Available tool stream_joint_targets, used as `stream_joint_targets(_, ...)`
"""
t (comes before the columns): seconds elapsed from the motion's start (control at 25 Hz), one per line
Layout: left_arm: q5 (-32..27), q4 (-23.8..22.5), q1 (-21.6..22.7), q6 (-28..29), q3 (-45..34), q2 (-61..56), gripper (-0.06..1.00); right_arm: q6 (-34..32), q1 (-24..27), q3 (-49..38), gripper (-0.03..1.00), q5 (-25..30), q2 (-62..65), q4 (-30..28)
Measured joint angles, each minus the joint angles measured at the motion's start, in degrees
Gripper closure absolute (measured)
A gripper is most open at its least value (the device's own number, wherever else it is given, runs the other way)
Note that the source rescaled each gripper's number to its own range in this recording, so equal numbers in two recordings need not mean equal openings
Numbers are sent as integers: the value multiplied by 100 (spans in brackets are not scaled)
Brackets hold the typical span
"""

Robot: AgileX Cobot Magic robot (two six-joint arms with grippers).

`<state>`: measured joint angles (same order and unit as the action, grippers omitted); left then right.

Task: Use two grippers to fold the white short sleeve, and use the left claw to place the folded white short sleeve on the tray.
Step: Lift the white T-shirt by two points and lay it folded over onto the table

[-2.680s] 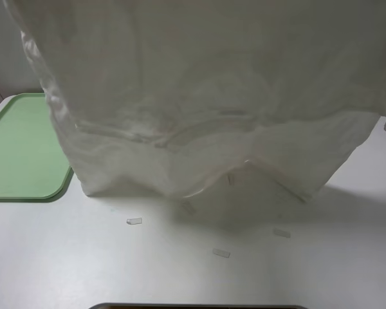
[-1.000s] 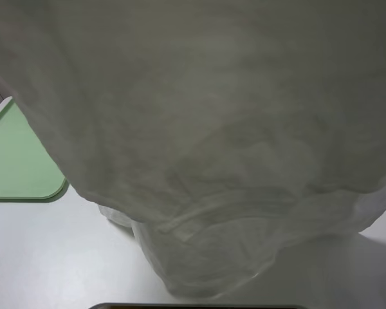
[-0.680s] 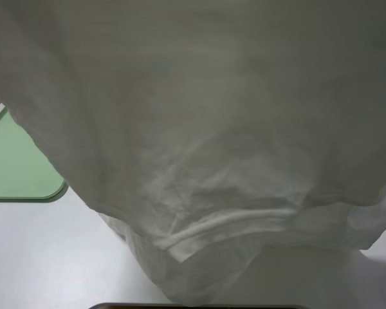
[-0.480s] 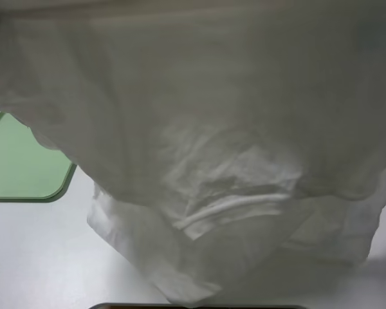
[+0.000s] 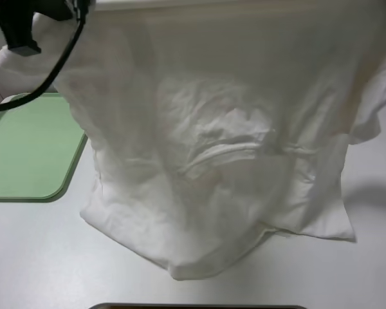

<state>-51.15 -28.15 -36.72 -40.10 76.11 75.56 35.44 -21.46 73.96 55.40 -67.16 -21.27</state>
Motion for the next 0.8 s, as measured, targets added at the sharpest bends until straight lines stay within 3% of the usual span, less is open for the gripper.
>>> stream_joint_targets(0.12, 867, 0, 501, 2, 0, 450, 94, 5, 622, 0, 97, -960, -619, 336)
stream_joint_targets(0.44, 2293, -77, 1189, 17, -2, 1660, 94, 5, 942, 0, 97, -2242, -1805, 152)
stream_joint_targets(0.8, 3008, -208, 1470, 63, -32, 2302, 94, 5, 972, 0, 97, -3402, -2865, -226)
